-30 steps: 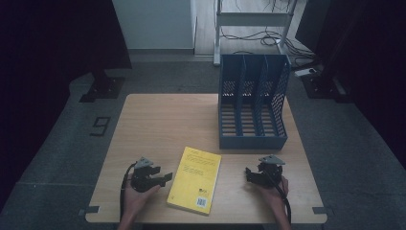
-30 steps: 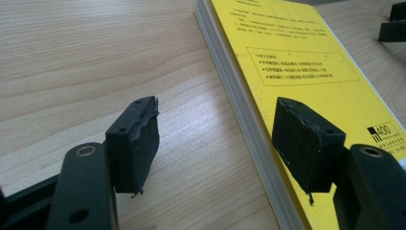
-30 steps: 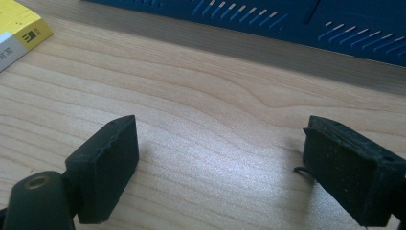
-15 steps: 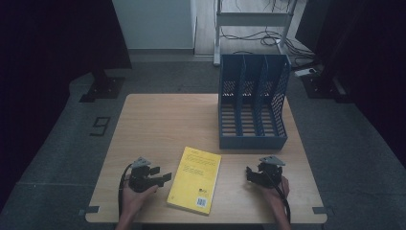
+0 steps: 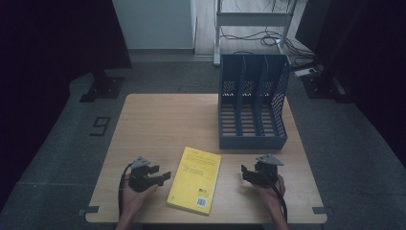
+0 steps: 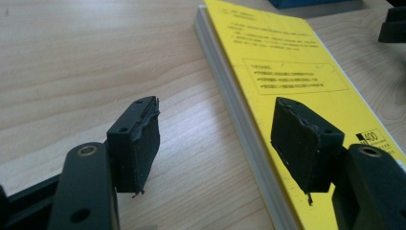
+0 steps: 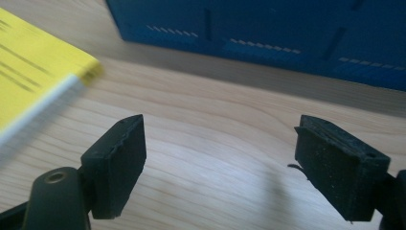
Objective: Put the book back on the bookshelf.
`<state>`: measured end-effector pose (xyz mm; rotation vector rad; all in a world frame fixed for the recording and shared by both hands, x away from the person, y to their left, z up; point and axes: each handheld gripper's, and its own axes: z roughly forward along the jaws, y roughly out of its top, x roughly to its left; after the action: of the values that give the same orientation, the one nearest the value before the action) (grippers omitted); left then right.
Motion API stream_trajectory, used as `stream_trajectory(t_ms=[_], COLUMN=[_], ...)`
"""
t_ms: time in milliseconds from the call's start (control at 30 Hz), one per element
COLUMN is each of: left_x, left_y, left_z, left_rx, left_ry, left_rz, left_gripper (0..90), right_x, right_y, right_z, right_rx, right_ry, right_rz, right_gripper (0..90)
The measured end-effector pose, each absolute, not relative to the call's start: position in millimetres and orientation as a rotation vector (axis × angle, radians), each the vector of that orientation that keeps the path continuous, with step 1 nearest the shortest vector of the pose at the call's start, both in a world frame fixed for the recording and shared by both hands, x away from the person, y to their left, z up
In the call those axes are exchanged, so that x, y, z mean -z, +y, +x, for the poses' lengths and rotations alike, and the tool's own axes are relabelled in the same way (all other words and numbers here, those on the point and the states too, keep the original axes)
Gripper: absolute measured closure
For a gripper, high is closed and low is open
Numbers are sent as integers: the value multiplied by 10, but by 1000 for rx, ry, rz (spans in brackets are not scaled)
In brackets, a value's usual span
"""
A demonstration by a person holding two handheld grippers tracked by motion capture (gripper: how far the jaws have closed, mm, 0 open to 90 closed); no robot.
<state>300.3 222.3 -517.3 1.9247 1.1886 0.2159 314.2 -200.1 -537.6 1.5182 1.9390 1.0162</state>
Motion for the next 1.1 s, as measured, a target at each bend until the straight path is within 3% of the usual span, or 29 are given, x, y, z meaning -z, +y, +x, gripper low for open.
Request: stream_trajectory(t_ms=[1100], left_x=[5151], left_y=[2157], left_z=[2991], left_rx=[-191], left_ry=[1170], left_rz=[1908], left_gripper=[342], right_x=[5364], right_y=[-1261], right_z=[3103], right_rx=[-1220], right_ry=[2100], right_rz=[1420], right_gripper=[187])
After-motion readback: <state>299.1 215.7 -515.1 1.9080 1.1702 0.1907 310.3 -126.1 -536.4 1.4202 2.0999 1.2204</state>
